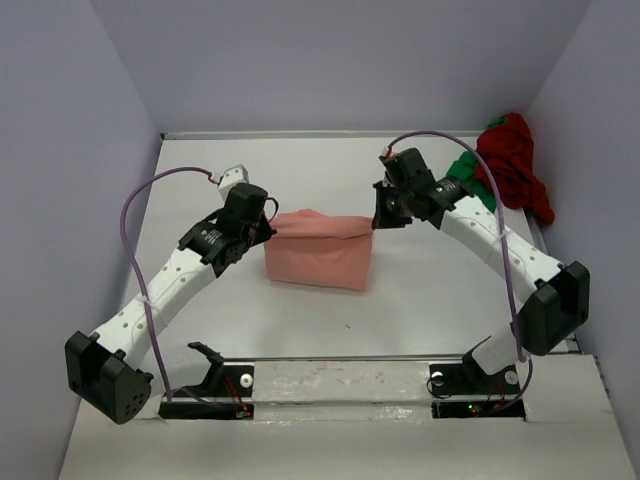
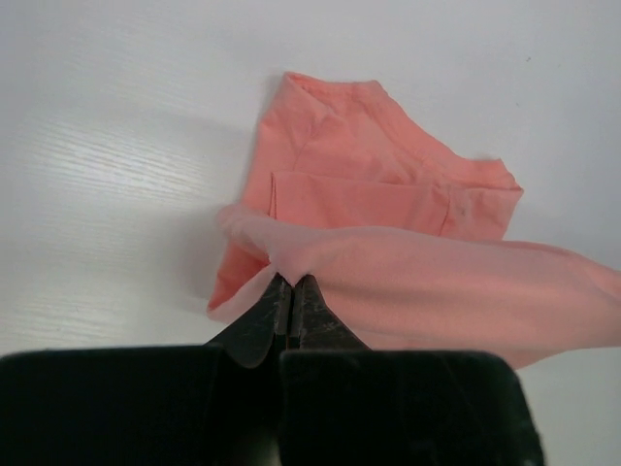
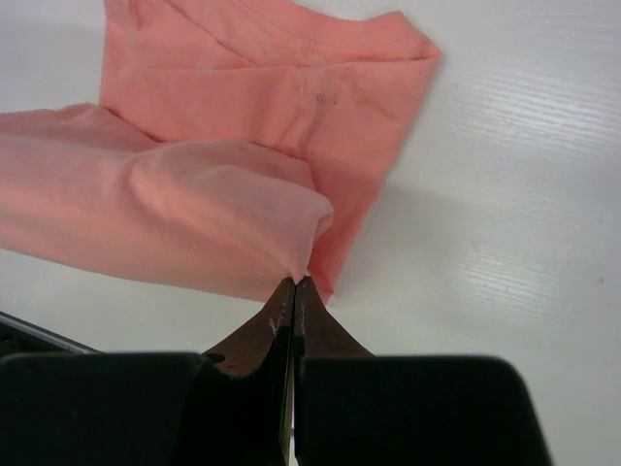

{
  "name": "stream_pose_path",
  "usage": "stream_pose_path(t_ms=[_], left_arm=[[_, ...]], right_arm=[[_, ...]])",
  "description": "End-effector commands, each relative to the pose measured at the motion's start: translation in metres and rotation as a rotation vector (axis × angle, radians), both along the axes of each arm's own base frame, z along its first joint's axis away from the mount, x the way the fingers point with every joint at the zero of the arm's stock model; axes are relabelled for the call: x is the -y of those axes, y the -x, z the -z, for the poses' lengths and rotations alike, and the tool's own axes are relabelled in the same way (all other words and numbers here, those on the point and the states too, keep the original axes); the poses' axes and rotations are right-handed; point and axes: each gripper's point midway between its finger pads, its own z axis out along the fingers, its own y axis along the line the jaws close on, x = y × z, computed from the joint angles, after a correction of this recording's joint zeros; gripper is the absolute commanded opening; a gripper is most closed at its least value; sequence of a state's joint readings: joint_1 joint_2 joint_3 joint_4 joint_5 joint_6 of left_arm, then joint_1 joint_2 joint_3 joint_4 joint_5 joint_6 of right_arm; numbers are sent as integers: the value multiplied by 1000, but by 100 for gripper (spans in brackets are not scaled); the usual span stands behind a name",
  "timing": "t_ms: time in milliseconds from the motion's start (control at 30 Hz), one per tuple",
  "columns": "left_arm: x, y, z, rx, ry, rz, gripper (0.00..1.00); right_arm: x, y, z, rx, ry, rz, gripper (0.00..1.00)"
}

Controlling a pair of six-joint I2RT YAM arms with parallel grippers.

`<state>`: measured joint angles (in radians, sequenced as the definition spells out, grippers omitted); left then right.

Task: Fold and stack the t-shirts
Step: Fold the tshirt

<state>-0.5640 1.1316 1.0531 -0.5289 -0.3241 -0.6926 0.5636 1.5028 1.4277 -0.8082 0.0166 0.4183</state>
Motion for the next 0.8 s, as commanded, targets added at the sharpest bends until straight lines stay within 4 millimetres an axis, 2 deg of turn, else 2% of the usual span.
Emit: stream_pose_path(t_ms=[0, 67, 100, 133, 167, 200, 233, 267, 367, 533, 567, 667, 767], left_arm=[[-8, -24, 17, 13, -46, 4, 0], [-7, -32, 32, -10, -56, 10, 0], [-8, -40, 34, -2, -57, 5, 0], [-8, -44, 37, -4, -61, 6, 0], [-6, -50, 48, -27, -71, 11, 0], [-6, -57, 47, -15, -64, 7, 0], [-3, -63, 57, -35, -75, 18, 0], [-2, -66, 55, -22, -72, 23, 0], [9, -89, 75, -50, -84, 53, 0], [30, -123, 91, -33, -77, 96, 0], [35, -130, 101, -49, -82, 108, 0], [47, -148, 112, -71, -77, 137, 0], [56, -163, 116, -72, -75, 156, 0]], right_arm=[[-10, -39, 1, 67, 3, -23, 0], [-16, -50, 4, 87, 3, -38, 0], [-19, -56, 3, 99, 1, -40, 0], [-18, -63, 10, 91, 11, -30, 0], [-20, -70, 9, 110, 8, -32, 0], [-19, -76, 10, 113, 10, -22, 0], [-17, -85, 11, 113, 12, -15, 0], [-20, -88, 12, 112, 10, -17, 0], [-15, -102, 14, 117, 14, 5, 0], [-9, -113, 18, 117, 22, 24, 0], [-6, -117, 23, 112, 30, 33, 0], [-3, -124, 33, 101, 40, 41, 0], [2, -135, 49, 84, 42, 62, 0]])
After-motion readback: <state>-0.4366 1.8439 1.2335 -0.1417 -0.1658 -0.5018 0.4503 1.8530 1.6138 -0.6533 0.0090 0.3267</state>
